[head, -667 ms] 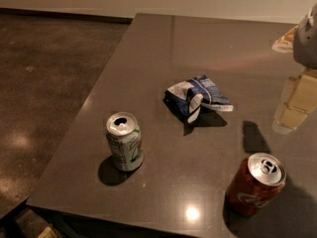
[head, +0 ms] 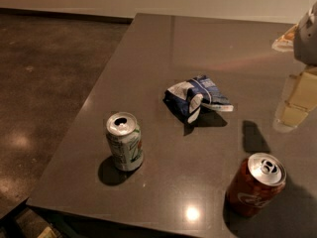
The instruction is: Pick coke can
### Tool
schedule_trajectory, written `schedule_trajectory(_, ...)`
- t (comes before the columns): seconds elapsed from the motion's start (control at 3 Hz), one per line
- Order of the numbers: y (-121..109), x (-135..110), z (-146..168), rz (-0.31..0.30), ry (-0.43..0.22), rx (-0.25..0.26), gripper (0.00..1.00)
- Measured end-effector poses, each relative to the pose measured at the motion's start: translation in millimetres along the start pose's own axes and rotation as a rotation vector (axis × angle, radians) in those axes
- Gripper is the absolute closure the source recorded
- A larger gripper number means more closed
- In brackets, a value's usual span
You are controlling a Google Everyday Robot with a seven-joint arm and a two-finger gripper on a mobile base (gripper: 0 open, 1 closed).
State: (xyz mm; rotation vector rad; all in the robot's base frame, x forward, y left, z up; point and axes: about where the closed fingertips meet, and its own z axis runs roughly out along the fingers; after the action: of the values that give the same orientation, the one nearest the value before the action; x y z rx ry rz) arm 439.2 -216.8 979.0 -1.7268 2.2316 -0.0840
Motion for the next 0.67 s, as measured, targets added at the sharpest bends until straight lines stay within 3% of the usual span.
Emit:
schedule_trajectory(0.33, -2.2, 12.3, -6.6, -0.014, -0.002, -0.033, 0.0)
schedule_trajectory(0.67, 9.8, 31.2, -13.3, -0.012, -0.028, -0.089, 0.0)
